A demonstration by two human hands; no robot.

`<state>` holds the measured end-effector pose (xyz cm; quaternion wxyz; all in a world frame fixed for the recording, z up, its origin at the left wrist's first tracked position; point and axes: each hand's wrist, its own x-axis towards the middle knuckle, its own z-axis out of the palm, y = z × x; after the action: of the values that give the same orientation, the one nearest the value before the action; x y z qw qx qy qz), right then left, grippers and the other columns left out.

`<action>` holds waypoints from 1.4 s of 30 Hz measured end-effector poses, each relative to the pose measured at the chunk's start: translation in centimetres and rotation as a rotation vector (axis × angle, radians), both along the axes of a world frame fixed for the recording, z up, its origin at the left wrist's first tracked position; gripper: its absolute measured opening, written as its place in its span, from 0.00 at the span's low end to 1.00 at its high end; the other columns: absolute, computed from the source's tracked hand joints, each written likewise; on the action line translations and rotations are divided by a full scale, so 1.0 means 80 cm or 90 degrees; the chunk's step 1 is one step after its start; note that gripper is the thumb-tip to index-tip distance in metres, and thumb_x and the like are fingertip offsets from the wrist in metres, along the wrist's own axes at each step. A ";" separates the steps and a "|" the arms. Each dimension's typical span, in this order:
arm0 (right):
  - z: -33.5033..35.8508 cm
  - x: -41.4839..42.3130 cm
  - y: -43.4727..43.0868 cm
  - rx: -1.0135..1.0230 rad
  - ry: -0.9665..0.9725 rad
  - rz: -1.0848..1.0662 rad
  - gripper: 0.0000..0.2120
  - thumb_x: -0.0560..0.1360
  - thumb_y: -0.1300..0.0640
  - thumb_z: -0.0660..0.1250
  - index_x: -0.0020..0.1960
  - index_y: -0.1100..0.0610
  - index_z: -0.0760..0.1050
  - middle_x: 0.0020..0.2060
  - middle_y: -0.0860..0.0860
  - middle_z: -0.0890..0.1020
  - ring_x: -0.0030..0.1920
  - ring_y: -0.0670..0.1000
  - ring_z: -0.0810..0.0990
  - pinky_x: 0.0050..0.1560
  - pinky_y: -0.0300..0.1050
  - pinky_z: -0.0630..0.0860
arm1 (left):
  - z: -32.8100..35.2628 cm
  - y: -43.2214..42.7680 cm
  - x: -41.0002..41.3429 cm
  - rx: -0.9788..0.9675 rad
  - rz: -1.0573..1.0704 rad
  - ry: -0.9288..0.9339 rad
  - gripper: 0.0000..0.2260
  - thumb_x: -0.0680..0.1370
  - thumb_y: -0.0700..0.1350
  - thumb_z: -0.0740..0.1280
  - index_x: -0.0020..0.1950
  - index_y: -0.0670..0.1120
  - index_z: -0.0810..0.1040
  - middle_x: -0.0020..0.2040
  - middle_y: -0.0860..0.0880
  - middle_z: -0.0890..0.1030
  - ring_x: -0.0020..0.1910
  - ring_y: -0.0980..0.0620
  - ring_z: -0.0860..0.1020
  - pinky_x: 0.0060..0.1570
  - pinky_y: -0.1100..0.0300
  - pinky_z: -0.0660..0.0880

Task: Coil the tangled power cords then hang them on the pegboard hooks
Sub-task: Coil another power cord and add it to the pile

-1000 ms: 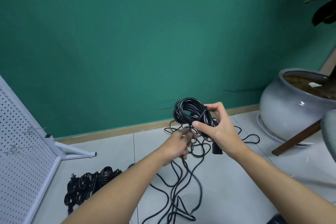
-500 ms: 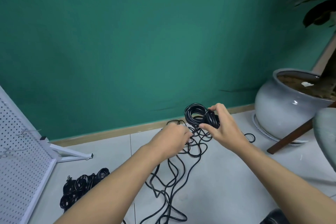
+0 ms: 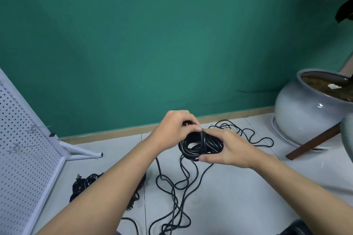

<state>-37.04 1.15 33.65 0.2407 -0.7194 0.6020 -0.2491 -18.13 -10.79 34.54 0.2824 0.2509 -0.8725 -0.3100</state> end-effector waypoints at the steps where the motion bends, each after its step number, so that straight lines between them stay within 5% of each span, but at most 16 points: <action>1: 0.004 0.004 0.003 0.007 -0.008 0.000 0.24 0.71 0.43 0.79 0.64 0.45 0.79 0.43 0.40 0.84 0.43 0.43 0.81 0.44 0.34 0.74 | 0.000 0.000 0.000 0.016 0.002 0.007 0.01 0.76 0.45 0.76 0.45 0.49 0.87 0.41 0.54 0.84 0.43 0.57 0.80 0.44 0.67 0.72; 8: 0.000 0.011 0.010 0.014 0.005 -0.006 0.17 0.74 0.45 0.77 0.61 0.42 0.78 0.43 0.39 0.84 0.43 0.42 0.81 0.45 0.39 0.74 | -0.006 -0.004 0.007 0.174 0.024 0.014 0.07 0.70 0.47 0.82 0.41 0.48 0.86 0.35 0.58 0.84 0.35 0.62 0.78 0.40 0.69 0.70; 11: 0.001 0.014 0.014 0.022 -0.028 -0.053 0.31 0.73 0.44 0.77 0.70 0.32 0.65 0.55 0.39 0.82 0.62 0.36 0.77 0.63 0.43 0.72 | -0.010 -0.014 0.011 0.267 0.063 0.037 0.14 0.65 0.54 0.84 0.41 0.48 0.85 0.34 0.53 0.82 0.34 0.58 0.76 0.41 0.64 0.72; 13: 0.005 0.017 0.016 0.012 -0.078 -0.060 0.38 0.74 0.47 0.77 0.74 0.31 0.59 0.55 0.43 0.83 0.65 0.40 0.77 0.68 0.48 0.71 | -0.011 -0.015 0.012 0.344 0.061 0.067 0.16 0.65 0.54 0.84 0.44 0.47 0.85 0.36 0.50 0.83 0.36 0.56 0.79 0.43 0.63 0.73; 16: 0.005 0.019 0.012 -0.046 -0.105 -0.022 0.34 0.77 0.54 0.75 0.76 0.36 0.65 0.52 0.44 0.86 0.62 0.47 0.80 0.67 0.53 0.73 | -0.011 -0.010 0.014 0.463 0.040 0.096 0.12 0.74 0.51 0.78 0.51 0.45 0.85 0.43 0.49 0.87 0.43 0.55 0.84 0.47 0.65 0.76; 20: -0.001 0.011 0.007 -0.064 -0.195 -0.059 0.32 0.77 0.60 0.74 0.74 0.37 0.70 0.55 0.46 0.86 0.55 0.59 0.83 0.61 0.58 0.79 | -0.021 -0.019 0.020 0.572 0.092 0.088 0.21 0.82 0.63 0.63 0.59 0.48 0.84 0.53 0.49 0.87 0.53 0.52 0.84 0.60 0.55 0.77; 26: -0.003 -0.003 0.002 -0.066 -0.334 -0.121 0.28 0.77 0.61 0.74 0.72 0.41 0.73 0.62 0.45 0.84 0.64 0.49 0.81 0.64 0.45 0.76 | -0.036 -0.024 0.033 0.559 0.053 0.043 0.11 0.81 0.50 0.65 0.55 0.49 0.85 0.53 0.45 0.86 0.54 0.49 0.83 0.69 0.48 0.72; 29: 0.001 -0.008 0.000 -0.060 -0.405 -0.172 0.26 0.74 0.55 0.72 0.69 0.39 0.76 0.60 0.48 0.85 0.51 0.47 0.82 0.45 0.34 0.75 | -0.034 -0.019 0.030 0.569 -0.015 0.025 0.09 0.83 0.39 0.63 0.49 0.46 0.83 0.44 0.43 0.83 0.46 0.46 0.84 0.62 0.50 0.78; 32: 0.004 -0.005 0.000 -0.059 -0.492 -0.166 0.25 0.74 0.56 0.71 0.70 0.43 0.77 0.53 0.62 0.82 0.35 0.53 0.76 0.32 0.46 0.72 | -0.039 -0.018 0.020 0.483 0.018 0.040 0.18 0.85 0.39 0.62 0.39 0.51 0.82 0.35 0.47 0.75 0.32 0.52 0.72 0.40 0.57 0.78; 34: 0.007 0.002 0.001 -0.074 -0.486 -0.152 0.25 0.74 0.57 0.71 0.70 0.43 0.77 0.55 0.62 0.81 0.34 0.57 0.74 0.32 0.49 0.72 | -0.052 -0.017 0.008 0.393 0.072 0.010 0.20 0.85 0.36 0.61 0.36 0.52 0.81 0.33 0.49 0.76 0.28 0.53 0.69 0.32 0.59 0.71; 36: 0.004 0.008 -0.002 -0.100 -0.442 -0.169 0.25 0.75 0.60 0.73 0.69 0.43 0.78 0.59 0.56 0.81 0.40 0.60 0.78 0.41 0.53 0.78 | -0.068 -0.010 -0.006 0.356 0.097 -0.052 0.15 0.82 0.33 0.61 0.41 0.49 0.78 0.33 0.49 0.79 0.27 0.53 0.71 0.30 0.57 0.71; 39: -0.010 0.005 -0.014 -0.153 -0.366 -0.244 0.23 0.75 0.59 0.75 0.69 0.48 0.79 0.59 0.51 0.79 0.60 0.48 0.80 0.68 0.49 0.75 | -0.084 0.013 -0.032 0.385 0.084 -0.094 0.10 0.84 0.38 0.60 0.50 0.46 0.80 0.30 0.54 0.77 0.26 0.55 0.71 0.29 0.59 0.72; 42: -0.017 -0.009 -0.022 -0.212 -0.286 -0.323 0.22 0.75 0.57 0.77 0.68 0.53 0.79 0.59 0.49 0.78 0.62 0.41 0.76 0.70 0.41 0.70 | -0.087 0.049 -0.056 0.386 0.063 -0.098 0.13 0.87 0.45 0.58 0.54 0.48 0.82 0.31 0.49 0.72 0.27 0.49 0.73 0.31 0.59 0.73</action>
<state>-37.78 -0.60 32.32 0.1774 -0.5043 0.6444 -0.5468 -22.59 -6.89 27.61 0.1428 0.3887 -0.7456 -0.5221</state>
